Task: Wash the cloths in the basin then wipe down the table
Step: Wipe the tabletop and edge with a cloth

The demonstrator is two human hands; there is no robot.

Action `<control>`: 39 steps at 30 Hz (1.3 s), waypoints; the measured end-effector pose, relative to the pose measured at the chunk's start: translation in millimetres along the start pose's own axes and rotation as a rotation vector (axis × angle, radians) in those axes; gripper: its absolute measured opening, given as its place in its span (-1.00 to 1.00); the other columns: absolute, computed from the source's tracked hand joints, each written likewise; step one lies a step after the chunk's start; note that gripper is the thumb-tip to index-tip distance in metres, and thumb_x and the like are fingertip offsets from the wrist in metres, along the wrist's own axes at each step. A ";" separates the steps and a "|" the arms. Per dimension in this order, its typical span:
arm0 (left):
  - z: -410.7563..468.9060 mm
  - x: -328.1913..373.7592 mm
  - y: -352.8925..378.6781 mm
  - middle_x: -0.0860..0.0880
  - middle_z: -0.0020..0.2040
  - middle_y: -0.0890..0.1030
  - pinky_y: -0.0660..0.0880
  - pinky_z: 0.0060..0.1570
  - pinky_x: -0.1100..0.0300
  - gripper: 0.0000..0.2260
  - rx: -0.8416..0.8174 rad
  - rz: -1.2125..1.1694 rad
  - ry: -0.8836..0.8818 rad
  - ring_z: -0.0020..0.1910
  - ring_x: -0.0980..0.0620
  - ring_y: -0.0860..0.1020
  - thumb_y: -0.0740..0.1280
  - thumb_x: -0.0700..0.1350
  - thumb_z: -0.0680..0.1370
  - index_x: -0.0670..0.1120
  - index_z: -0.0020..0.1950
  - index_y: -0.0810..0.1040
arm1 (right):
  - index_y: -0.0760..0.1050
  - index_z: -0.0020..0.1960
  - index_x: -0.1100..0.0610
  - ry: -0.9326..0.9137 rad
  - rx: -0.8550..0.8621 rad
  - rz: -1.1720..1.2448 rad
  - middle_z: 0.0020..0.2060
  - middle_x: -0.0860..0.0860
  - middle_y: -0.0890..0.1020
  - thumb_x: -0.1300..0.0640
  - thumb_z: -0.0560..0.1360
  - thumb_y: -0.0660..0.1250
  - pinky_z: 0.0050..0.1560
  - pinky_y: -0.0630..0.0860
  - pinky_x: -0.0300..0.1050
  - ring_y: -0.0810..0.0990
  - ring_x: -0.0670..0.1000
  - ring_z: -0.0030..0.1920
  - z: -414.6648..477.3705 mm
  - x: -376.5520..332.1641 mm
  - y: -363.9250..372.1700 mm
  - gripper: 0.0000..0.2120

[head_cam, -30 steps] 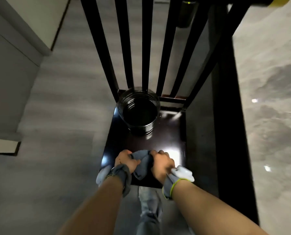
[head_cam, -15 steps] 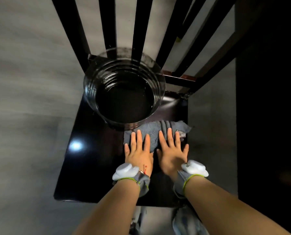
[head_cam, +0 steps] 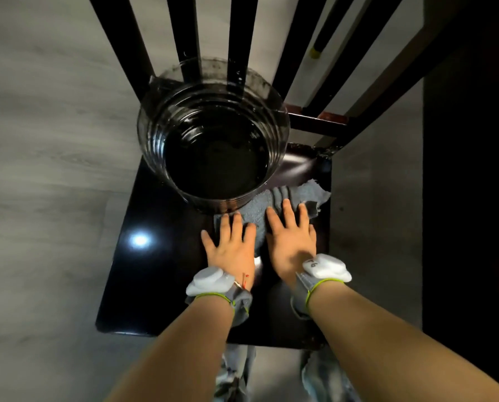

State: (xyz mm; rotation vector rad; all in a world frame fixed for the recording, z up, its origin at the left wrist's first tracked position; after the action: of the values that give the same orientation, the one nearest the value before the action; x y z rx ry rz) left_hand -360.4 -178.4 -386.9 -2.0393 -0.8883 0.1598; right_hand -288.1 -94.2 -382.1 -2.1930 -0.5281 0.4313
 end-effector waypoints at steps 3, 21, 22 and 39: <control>-13.2 -30.2 -0.5 0.03 0.56 -0.08 -0.06 0.42 -0.29 -0.51 -0.051 0.103 -0.020 0.55 -0.12 -0.17 0.13 -0.08 0.59 0.07 0.50 0.07 | 0.07 0.51 -0.12 -0.017 -0.036 -0.005 0.55 0.00 -0.08 -0.02 0.59 0.11 0.46 0.02 0.17 -0.15 0.16 0.54 -20.0 -23.3 11.9 -0.48; -27.4 -164.8 -40.1 -0.27 0.29 0.38 0.42 0.17 -0.06 -0.52 0.061 -0.493 -0.466 0.24 -0.30 0.41 0.38 -0.13 0.46 -0.24 0.31 0.32 | 0.44 0.15 -0.08 -0.038 0.166 0.052 0.10 -0.05 0.66 0.00 0.20 0.06 0.01 0.50 0.11 0.67 0.04 0.04 -47.1 -97.5 50.8 -0.47; -26.7 -164.3 -41.2 -0.28 0.23 0.41 0.43 0.10 -0.04 -0.61 0.101 -0.459 -0.461 0.19 -0.30 0.44 0.36 -0.15 0.47 -0.25 0.23 0.37 | 0.38 0.20 -0.05 -0.044 0.158 -0.005 0.10 -0.05 0.66 -0.02 0.18 0.09 -0.07 0.57 0.13 0.68 0.04 0.04 -47.2 -92.4 53.5 -0.43; -42.9 -101.4 -66.9 -0.16 0.32 0.45 0.37 0.22 0.07 -0.57 0.111 -0.331 -0.138 0.29 -0.15 0.43 0.24 -0.07 0.49 -0.14 0.35 0.36 | 0.67 -0.19 -0.04 -0.111 0.107 -0.019 -0.15 -0.07 0.69 -0.06 0.12 0.39 -0.13 0.32 -0.08 0.67 -0.01 -0.19 -54.3 -123.7 58.5 -0.71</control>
State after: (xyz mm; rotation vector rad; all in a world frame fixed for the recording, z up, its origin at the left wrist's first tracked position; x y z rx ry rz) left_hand -452.6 -248.8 -330.8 -1.7673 -1.2604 0.1641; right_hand -354.9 -225.3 -379.5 -2.0686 -0.5719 0.5614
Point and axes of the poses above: each hand's wrist, its own z-axis towards the middle knuckle, its own y-axis out of the palm, x = y × z, the point moved 3 cm from there along z, towards the middle knuckle
